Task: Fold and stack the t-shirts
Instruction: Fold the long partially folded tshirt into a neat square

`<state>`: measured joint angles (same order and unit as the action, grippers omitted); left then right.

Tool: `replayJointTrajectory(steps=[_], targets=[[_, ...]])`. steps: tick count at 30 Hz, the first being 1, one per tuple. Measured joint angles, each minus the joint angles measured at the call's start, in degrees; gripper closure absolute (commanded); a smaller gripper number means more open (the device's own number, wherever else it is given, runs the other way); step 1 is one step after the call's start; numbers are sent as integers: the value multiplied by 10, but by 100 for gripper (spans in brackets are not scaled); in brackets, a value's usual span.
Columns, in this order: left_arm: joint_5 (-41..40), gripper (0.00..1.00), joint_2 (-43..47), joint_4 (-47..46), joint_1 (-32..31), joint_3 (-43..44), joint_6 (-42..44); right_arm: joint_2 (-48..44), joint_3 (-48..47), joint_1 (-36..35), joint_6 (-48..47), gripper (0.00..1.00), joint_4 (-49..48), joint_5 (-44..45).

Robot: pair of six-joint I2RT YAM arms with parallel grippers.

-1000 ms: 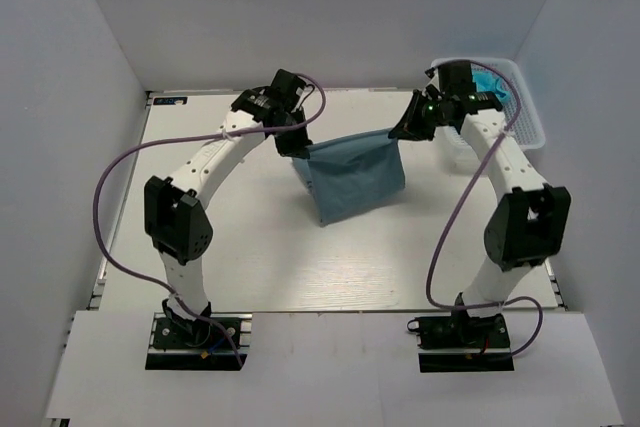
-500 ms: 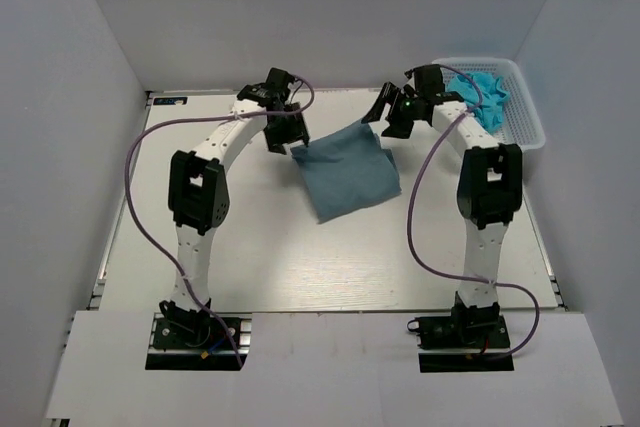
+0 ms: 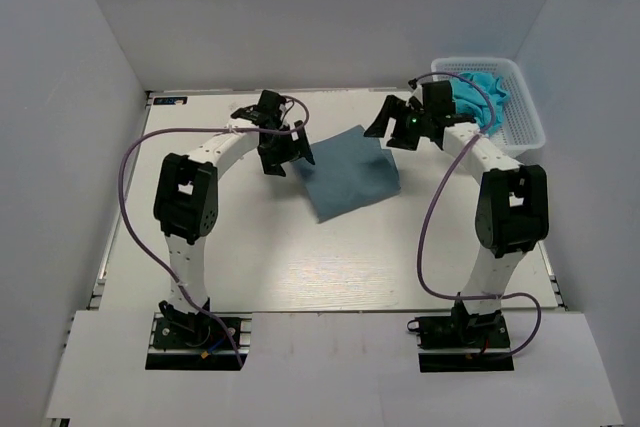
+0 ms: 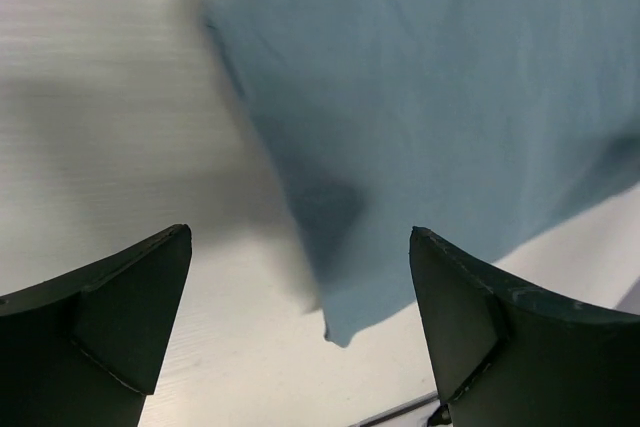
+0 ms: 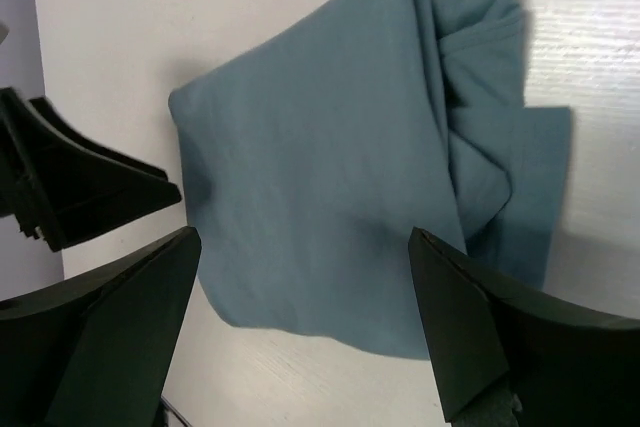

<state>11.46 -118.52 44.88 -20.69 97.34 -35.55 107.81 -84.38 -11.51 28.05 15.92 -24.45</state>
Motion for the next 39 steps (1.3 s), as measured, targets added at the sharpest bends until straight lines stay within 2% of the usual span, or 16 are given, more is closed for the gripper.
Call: replayJointTrajectory(steps=[6, 14, 16, 20, 25, 28, 33, 39], targets=[[58, 0, 8, -64, -12, -68, -7, -12, 68, -14, -32, 10, -30, -22], [49, 0, 9, -71, -21, -41, -9, 32, 142, -21, -6, 10, -46, -10], [35, 0, 14, -62, -22, -41, -9, 21, 156, -21, 1, 10, -54, 3], [14, 0, 28, -46, -23, -41, -4, -40, 245, -28, 2, 10, -88, 0], [-4, 0, 30, -40, -23, -9, 6, -114, 302, -51, -20, 10, -43, 1], [-12, 5, 23, -41, -23, 28, 17, -139, 280, -55, -42, 10, 1, 8], [-5, 12, -23, -54, -23, 95, 37, -139, 158, -47, -58, 10, 37, 49], [0, 29, -117, -56, -23, 177, 59, -66, 29, -23, -57, 11, 54, 108]])
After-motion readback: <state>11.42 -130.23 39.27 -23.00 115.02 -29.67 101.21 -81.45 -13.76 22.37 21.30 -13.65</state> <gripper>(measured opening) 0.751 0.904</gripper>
